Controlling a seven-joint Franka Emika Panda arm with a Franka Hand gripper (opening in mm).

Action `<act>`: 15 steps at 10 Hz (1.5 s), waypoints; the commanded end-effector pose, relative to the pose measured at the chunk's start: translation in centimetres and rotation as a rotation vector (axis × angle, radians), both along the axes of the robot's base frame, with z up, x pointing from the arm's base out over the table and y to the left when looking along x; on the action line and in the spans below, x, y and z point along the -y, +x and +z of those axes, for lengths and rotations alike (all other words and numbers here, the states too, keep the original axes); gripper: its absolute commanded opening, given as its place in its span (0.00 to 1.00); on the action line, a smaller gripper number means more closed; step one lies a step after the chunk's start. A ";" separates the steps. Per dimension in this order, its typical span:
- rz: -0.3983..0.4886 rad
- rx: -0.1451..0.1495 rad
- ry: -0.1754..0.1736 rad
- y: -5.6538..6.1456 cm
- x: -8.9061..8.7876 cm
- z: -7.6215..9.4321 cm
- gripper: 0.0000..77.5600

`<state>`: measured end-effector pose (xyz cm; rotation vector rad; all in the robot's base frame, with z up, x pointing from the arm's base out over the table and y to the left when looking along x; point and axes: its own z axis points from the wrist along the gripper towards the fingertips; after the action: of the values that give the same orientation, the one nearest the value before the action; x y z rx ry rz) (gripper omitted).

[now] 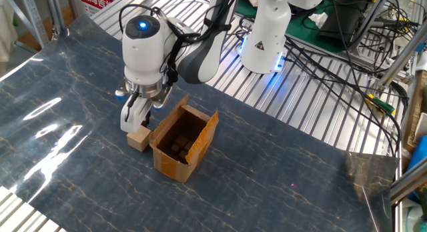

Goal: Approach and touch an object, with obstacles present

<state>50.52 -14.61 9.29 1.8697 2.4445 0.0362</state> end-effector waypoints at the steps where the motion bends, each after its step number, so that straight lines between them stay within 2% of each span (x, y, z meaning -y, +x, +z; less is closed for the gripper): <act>1: 0.006 0.008 -0.005 0.3 0.0 0.0 0.00; 4: 0.010 0.006 -0.012 0.2 0.0 0.2 0.00; 7: 0.094 -0.005 0.005 -0.3 0.1 3.9 0.00; 8: 0.137 -0.006 -0.004 -0.5 0.2 4.9 0.00; 9: 0.148 -0.005 -0.008 -0.6 0.2 5.1 0.00; 10: 0.255 -0.002 -0.032 -1.1 0.2 7.0 0.00; 11: 0.278 -0.001 -0.033 -1.3 0.3 7.4 0.00; 12: 0.413 -0.001 -0.035 -2.0 0.7 9.5 0.00; 13: 0.496 -0.002 -0.032 -2.4 1.1 10.6 0.00; 14: 0.545 -0.004 -0.033 -2.6 1.3 11.1 0.00; 15: 0.545 -0.004 -0.033 -2.6 1.3 11.1 0.00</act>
<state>49.18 -15.06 16.74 1.4597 2.7050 0.0214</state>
